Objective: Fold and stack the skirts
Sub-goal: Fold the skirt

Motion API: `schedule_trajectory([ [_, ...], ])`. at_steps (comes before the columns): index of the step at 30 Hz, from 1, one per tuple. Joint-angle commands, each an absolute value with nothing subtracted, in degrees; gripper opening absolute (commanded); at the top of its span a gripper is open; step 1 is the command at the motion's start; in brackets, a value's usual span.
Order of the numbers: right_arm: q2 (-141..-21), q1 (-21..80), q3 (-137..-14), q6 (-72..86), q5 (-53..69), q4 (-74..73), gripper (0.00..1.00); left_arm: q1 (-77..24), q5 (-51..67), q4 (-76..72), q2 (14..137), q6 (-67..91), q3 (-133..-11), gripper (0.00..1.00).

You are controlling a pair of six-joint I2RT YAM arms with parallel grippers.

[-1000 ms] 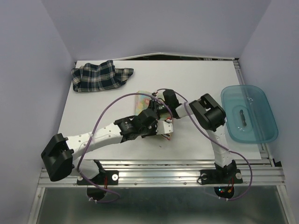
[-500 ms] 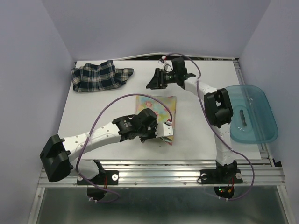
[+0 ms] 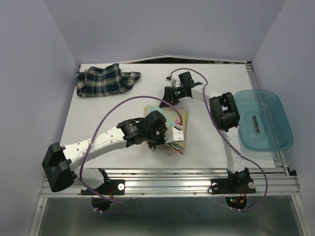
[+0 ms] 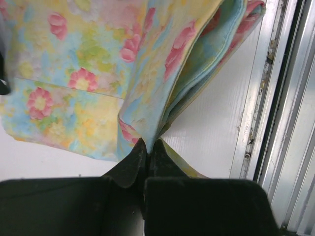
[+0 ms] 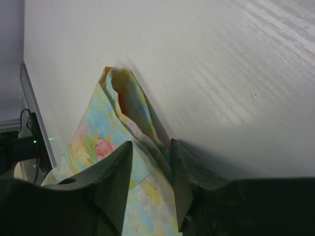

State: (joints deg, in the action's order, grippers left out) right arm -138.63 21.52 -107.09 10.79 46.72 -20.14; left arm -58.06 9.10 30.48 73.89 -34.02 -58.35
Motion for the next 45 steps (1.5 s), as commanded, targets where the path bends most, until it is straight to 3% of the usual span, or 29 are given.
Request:
schedule_trajectory([
  [1,-138.0,22.8,-102.5,6.3,46.8,-23.4,0.37,-58.4,10.5,31.2,73.9,-33.5,-64.1,0.00],
  [6,-134.7,24.7,-95.7,6.8,49.5,-21.5,0.20,-58.2,8.8,31.7,75.3,-34.3,-67.2,0.00],
  [9,-132.3,25.9,-92.9,8.0,51.0,-20.4,0.19,-57.3,8.2,31.1,76.1,-35.3,-67.6,0.00],
  [19,-127.3,29.0,-84.3,11.2,53.5,-14.9,0.18,-53.4,7.9,27.3,80.4,-39.7,-67.7,0.00],
  [39,-125.3,30.6,-80.8,13.6,57.4,-13.9,0.18,-46.7,7.8,15.8,90.1,-45.3,-63.2,0.00],
  [45,-125.9,30.6,-81.6,13.7,57.0,-14.2,0.19,-46.6,6.1,12.7,92.4,-46.0,-61.5,0.11],
])
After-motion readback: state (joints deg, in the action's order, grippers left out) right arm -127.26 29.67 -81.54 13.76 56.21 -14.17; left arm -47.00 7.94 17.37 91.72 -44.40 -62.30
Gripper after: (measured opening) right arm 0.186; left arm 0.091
